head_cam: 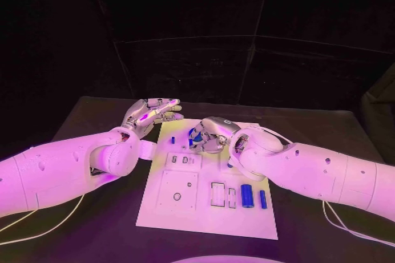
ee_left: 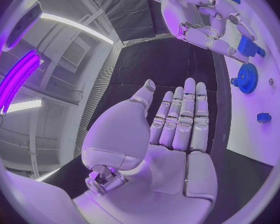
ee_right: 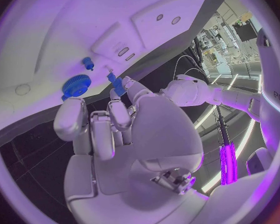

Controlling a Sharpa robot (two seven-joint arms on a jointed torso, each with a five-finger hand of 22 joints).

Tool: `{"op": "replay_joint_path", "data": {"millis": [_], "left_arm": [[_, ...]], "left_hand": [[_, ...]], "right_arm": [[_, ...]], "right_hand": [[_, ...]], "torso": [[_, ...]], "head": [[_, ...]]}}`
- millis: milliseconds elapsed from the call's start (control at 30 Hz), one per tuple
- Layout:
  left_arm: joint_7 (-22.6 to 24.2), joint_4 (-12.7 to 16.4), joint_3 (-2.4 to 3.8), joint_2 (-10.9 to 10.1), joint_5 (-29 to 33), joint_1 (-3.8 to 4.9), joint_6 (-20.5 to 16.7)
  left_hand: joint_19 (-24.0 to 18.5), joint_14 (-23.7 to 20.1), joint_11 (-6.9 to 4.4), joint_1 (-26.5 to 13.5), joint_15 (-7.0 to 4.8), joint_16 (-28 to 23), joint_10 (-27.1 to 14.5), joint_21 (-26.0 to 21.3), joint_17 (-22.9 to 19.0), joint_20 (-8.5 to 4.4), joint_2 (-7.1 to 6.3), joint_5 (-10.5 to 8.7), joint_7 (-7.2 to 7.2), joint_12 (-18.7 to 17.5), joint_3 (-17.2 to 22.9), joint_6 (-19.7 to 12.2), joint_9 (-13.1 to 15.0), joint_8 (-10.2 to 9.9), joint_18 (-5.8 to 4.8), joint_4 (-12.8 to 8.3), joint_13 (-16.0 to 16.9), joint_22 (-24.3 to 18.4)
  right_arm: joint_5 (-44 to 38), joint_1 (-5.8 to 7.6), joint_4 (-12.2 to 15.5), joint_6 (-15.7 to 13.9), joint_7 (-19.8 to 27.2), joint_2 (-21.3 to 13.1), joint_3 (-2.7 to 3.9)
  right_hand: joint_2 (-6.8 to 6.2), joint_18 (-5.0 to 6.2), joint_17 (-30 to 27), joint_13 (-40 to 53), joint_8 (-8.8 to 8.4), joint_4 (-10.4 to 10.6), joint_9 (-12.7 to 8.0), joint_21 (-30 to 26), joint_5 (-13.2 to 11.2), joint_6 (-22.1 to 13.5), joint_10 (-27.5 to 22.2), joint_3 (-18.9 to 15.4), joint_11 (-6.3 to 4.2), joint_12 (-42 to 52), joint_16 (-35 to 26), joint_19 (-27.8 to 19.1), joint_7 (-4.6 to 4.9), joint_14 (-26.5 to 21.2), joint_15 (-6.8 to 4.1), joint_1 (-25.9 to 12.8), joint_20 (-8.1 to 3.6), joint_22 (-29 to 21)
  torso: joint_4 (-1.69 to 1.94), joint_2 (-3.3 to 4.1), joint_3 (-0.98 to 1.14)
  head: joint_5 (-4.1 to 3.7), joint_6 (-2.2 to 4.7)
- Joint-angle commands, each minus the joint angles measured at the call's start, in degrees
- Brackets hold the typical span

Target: Assemble the parts on the task board

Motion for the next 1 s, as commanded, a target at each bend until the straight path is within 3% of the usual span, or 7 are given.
{"op": "replay_joint_path", "data": {"millis": [33, 433, 700, 1000], "left_arm": [[0.1, 0.0, 0.05, 0.1, 0.7, 0.15, 0.4], [0.0, -0.1, 0.05, 0.3, 0.7, 0.19, 0.6], [-0.1, -0.2, 0.05, 0.3, 0.7, 0.19, 0.7], [-0.2, -0.3, 0.05, 0.4, 0.7, 0.19, 0.9]], "left_hand": [[0.1, 0.0, 0.25, -0.1, 0.32, -0.2, 0.0, -0.3, 0.0, 0.37, 0.53, -0.05, 0.28, -0.3, -0.1, -0.1, 0.0, -0.2, 0.41, -0.4, 0.0, -0.1], [0.1, 0.0, 0.25, -0.1, 0.32, -0.2, 0.0, -0.3, 0.0, 0.37, 0.53, -0.05, 0.28, -0.3, -0.1, -0.1, 0.0, -0.2, 0.41, -0.4, 0.0, -0.1], [0.1, 0.0, 0.25, -0.1, 0.32, -0.2, 0.0, -0.3, 0.0, 0.37, 0.53, -0.05, 0.28, -0.3, -0.1, -0.1, 0.0, -0.2, 0.41, -0.4, 0.0, -0.1], [0.1, 0.0, 0.25, -0.1, 0.32, -0.2, 0.0, -0.3, 0.0, 0.37, 0.53, -0.05, 0.28, -0.3, -0.1, -0.1, 0.0, -0.2, 0.41, -0.4, 0.0, -0.1]], "right_arm": [[-3.6, -0.14, -0.3, 3.7, -2.0, 0.8, -0.03], [-5.1, -0.75, -0.8, 6.5, -3.1, 2.1, -0.21], [-5.3, -0.92, -0.7, 8.4, -3.4, 2.0, -1.12], [-5.0, -0.96, -0.5, 10.2, -3.6, 1.8, -1.41]], "right_hand": [[-0.13, -0.96, 7.5, -0.3, 0.05, 0.0, 0.0, 0.2, 0.3, 1.1, -0.4, 0.3, -0.19, -0.4, -0.2, 0.0, -0.73, 4.4, -0.33, -0.8, -0.42, 0.0], [-0.23, -0.96, 7.5, -0.6, -0.11, 0.0, 0.0, 0.2, 0.1, 1.0, -0.7, 0.4, -0.15, -0.9, -0.2, 0.0, -0.68, 4.4, -0.31, -1.1, -0.41, 0.0], [-0.33, -0.94, 7.4, -0.7, -0.15, 0.0, 0.0, 0.2, 0.1, 0.9, -0.7, 0.4, -0.15, -1.0, -0.2, -0.1, -0.68, 4.4, -0.3, -1.1, -0.4, -0.1], [-0.38, -0.93, 7.3, -0.8, -0.17, 0.0, 0.0, 0.1, 0.1, 0.9, -0.8, 0.4, -0.14, -1.1, -0.3, -0.1, -0.67, 4.4, -0.3, -1.2, -0.4, -0.2]], "torso": [[-0.14, 0.06, 0.1], [-0.14, 0.08, 0.11], [-0.19, 0.01, 0.14], [-0.15, 0.02, 0.15]], "head": [[0.26, -0.21], [0.46, -0.96], [0.39, -1.0], [0.51, -1.22]]}}
